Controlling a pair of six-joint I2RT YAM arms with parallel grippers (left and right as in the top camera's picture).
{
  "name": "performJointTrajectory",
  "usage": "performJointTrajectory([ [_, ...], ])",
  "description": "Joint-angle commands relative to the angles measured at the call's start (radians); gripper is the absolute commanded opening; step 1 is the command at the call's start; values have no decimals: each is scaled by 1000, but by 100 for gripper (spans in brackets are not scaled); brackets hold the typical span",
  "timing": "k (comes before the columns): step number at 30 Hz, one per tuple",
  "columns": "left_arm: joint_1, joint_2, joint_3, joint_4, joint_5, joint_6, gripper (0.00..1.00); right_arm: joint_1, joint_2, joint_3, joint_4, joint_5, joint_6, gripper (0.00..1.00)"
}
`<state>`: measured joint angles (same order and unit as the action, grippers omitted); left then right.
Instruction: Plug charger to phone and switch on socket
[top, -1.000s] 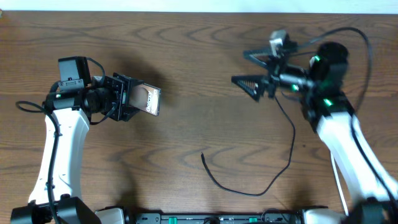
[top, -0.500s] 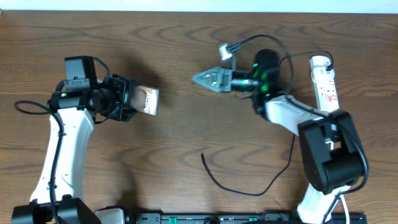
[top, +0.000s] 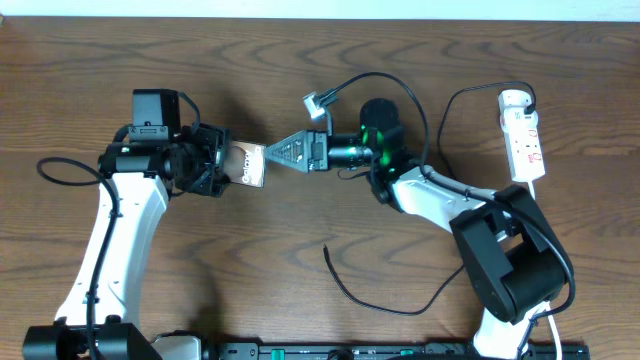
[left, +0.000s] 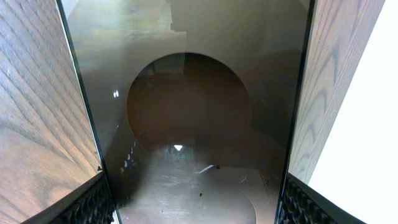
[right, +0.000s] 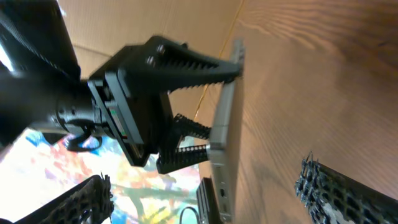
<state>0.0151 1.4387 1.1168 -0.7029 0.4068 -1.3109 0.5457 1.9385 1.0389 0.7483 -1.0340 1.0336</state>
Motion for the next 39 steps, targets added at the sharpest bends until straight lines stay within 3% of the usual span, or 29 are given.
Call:
performJointTrajectory([
  [1, -18, -13, 0, 1, -16, -72, 7, 34, -5, 14, 0, 12, -85, 98],
  [7, -34, -13, 0, -7, -16, -109, 7, 66, -5, 14, -18, 16, -161, 94],
  [14, -48, -13, 0, -26, -20, -108, 7, 82, -5, 14, -167, 124, -229, 91],
  [17, -74, -13, 0, -26, -61, -109, 7, 85, -5, 14, -164, 127, -230, 73],
  [22, -105, -13, 0, -26, -93, -126, 7, 87, -5, 14, -161, 127, -231, 67],
  [26, -128, -13, 0, -26, -106, -159, 7, 93, -5, 14, -161, 140, -230, 55],
  [39, -152, -13, 0, -25, -105, -192, 7, 117, -5, 14, -161, 192, -227, 49],
])
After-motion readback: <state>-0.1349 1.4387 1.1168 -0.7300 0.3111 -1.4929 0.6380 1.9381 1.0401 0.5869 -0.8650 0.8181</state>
